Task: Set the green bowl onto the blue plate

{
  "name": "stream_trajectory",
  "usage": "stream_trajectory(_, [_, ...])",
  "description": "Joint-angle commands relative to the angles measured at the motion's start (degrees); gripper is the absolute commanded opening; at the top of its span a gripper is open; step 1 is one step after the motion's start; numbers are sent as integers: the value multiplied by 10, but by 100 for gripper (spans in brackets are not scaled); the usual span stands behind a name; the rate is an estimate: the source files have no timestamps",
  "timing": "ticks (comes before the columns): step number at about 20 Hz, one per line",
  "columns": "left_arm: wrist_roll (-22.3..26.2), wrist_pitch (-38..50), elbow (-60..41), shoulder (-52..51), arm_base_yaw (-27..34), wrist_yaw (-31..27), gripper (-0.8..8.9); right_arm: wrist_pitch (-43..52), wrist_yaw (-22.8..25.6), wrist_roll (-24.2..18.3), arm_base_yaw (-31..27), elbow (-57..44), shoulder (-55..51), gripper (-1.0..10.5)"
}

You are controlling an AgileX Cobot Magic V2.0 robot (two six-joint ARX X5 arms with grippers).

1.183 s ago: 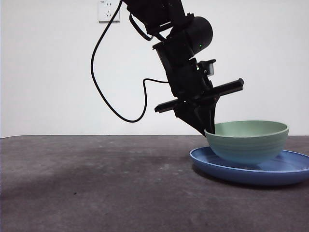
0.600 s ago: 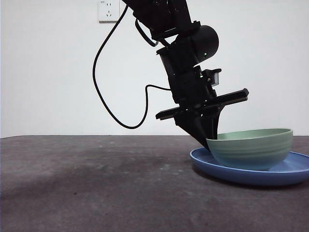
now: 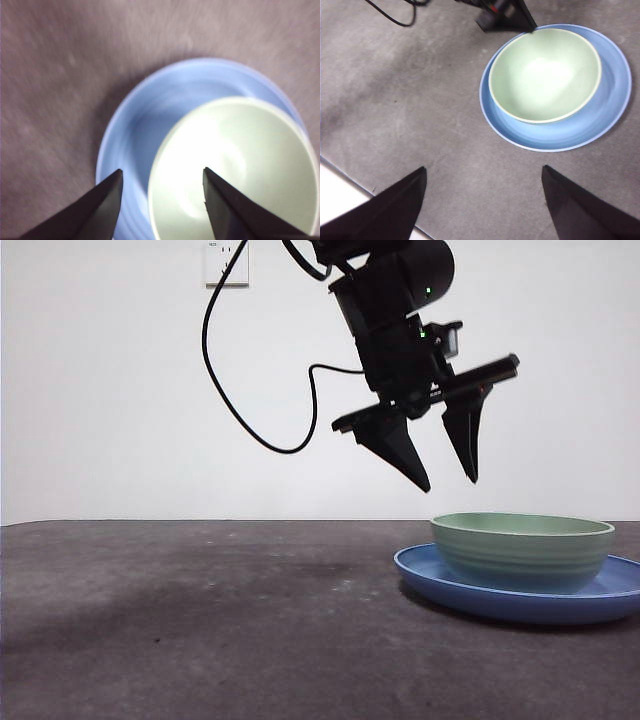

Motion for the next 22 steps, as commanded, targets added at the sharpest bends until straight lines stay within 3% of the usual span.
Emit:
stream_trajectory(1, [8,2,18,-33,7,-1,261,3,1,4,2,10,2,369])
stream_trajectory(8, [17,1,18,-195,58,-2,261,4,1,4,2,10,2,369])
stream_trajectory(15, [59,-95,2,-323,119,-3,258,5,1,4,2,10,2,369])
stream_trajectory(18, [74,-104,-82,-390,140,-2,258,6,1,4,2,10,2,369])
stream_trajectory(22, [77,0,-303,-525,146,20,259,6,1,4,2,10,2,369])
